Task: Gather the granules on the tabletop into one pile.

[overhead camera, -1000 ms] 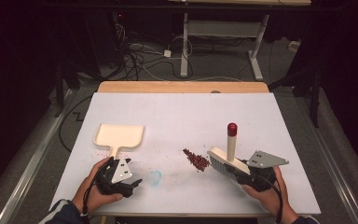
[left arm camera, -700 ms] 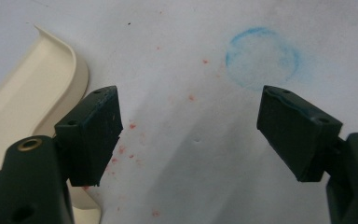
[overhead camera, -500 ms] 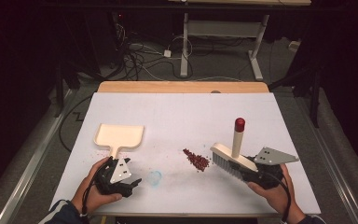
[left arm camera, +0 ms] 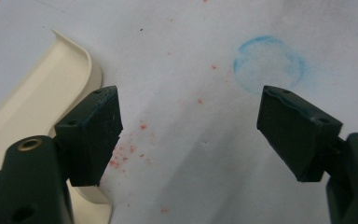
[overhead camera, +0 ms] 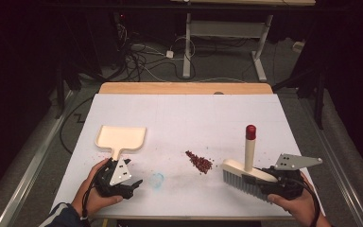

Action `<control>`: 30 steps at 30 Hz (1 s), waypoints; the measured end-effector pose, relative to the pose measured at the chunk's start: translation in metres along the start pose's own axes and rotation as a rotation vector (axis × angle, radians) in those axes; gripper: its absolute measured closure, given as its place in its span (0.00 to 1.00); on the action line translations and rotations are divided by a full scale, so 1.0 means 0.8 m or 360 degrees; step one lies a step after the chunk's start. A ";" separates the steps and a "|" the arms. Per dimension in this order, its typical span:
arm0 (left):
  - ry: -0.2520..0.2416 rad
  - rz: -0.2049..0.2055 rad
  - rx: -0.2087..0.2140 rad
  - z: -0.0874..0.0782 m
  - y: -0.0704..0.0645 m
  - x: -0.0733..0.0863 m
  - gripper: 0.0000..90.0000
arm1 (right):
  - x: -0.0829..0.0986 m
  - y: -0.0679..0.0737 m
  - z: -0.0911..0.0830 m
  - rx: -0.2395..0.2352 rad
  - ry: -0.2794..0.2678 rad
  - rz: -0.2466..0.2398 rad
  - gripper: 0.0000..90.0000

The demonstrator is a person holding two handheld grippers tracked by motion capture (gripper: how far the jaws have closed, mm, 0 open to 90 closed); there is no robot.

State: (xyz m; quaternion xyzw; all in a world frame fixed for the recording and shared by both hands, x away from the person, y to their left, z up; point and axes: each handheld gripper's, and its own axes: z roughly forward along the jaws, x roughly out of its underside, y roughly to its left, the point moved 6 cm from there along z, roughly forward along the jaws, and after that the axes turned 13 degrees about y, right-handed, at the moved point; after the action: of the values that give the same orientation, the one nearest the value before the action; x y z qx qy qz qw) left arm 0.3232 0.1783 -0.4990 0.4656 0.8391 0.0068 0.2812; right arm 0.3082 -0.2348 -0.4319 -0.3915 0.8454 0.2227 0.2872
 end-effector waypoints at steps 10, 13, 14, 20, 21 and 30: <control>0.0000 0.0003 0.0011 0.001 -0.001 -0.001 0.24 | 0.018 -0.060 0.021 -0.0042 0.0067 0.0392 0.72; 0.0008 0.0001 0.0025 0.002 -0.002 -0.001 0.24 | 0.016 -0.083 0.026 -0.0039 0.0099 0.0455 0.68; 0.0009 0.0002 0.0026 0.002 -0.002 -0.001 0.24 | 0.015 -0.091 0.028 -0.0052 0.0109 0.0480 0.68; 0.0022 0.0006 0.0039 0.005 -0.003 -0.001 0.24 | 0.010 -0.138 0.026 -0.0015 0.0199 0.0549 0.58; 0.0025 0.0009 0.0040 0.006 -0.003 -0.001 0.24 | 0.009 -0.147 0.024 0.0045 0.0213 0.0550 0.64; 0.0042 0.0026 0.0055 0.009 -0.005 -0.002 0.24 | 0.004 -0.207 0.040 0.0458 0.0373 0.0552 0.77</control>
State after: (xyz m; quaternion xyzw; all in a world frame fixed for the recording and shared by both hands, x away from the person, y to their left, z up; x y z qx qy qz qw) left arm 0.3243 0.1733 -0.5057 0.4770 0.8389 0.0007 0.2621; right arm 0.4472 -0.3159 -0.4828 -0.2187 0.9504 0.0992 0.1976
